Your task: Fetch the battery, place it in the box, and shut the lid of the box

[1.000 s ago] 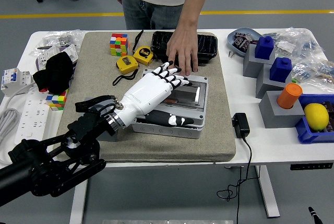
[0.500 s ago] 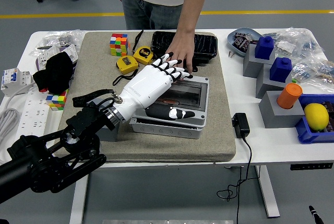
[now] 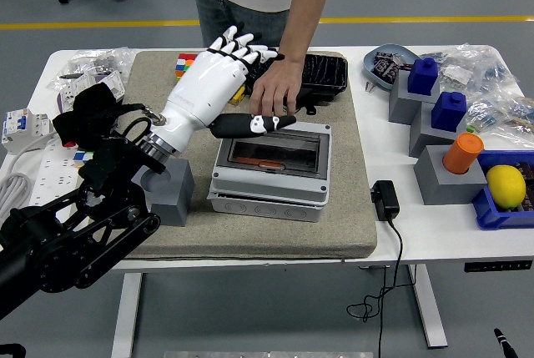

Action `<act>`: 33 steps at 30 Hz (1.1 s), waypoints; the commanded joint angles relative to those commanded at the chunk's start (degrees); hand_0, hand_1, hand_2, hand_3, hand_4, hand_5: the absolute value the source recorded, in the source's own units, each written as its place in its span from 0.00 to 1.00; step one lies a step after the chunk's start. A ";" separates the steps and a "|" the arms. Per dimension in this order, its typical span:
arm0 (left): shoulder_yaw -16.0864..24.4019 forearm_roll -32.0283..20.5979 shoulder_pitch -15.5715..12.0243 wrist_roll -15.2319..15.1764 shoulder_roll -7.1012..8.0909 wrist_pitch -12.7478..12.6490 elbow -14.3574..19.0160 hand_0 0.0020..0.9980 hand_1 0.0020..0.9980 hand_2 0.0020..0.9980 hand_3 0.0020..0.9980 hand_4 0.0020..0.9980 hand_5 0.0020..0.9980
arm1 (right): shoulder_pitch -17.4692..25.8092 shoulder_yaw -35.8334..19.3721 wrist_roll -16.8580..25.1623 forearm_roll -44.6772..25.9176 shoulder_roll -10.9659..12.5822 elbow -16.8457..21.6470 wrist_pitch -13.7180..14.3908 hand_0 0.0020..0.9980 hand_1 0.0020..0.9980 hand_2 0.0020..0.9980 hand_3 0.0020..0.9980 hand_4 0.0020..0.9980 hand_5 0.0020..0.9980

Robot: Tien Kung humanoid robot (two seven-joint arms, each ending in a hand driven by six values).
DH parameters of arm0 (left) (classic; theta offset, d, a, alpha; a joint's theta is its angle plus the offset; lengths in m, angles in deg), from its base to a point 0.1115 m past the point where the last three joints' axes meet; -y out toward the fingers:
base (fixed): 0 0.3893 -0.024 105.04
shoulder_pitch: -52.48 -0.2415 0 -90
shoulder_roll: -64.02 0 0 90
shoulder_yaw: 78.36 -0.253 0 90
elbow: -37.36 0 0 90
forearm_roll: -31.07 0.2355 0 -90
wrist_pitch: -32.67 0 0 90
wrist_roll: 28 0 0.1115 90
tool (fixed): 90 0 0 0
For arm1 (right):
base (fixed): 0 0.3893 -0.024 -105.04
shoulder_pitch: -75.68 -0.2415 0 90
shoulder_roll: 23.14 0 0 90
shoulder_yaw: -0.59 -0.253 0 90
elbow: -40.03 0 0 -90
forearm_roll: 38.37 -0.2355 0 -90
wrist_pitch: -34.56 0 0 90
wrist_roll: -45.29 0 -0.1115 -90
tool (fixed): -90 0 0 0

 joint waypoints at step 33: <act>33.26 -69.01 -21.42 -11.39 -5.80 24.91 11.14 0.90 0.92 0.90 0.88 1.00 1.00 | 0.64 -0.52 0.06 0.08 -0.30 0.00 -0.11 0.86 0.83 0.78 0.79 1.00 1.00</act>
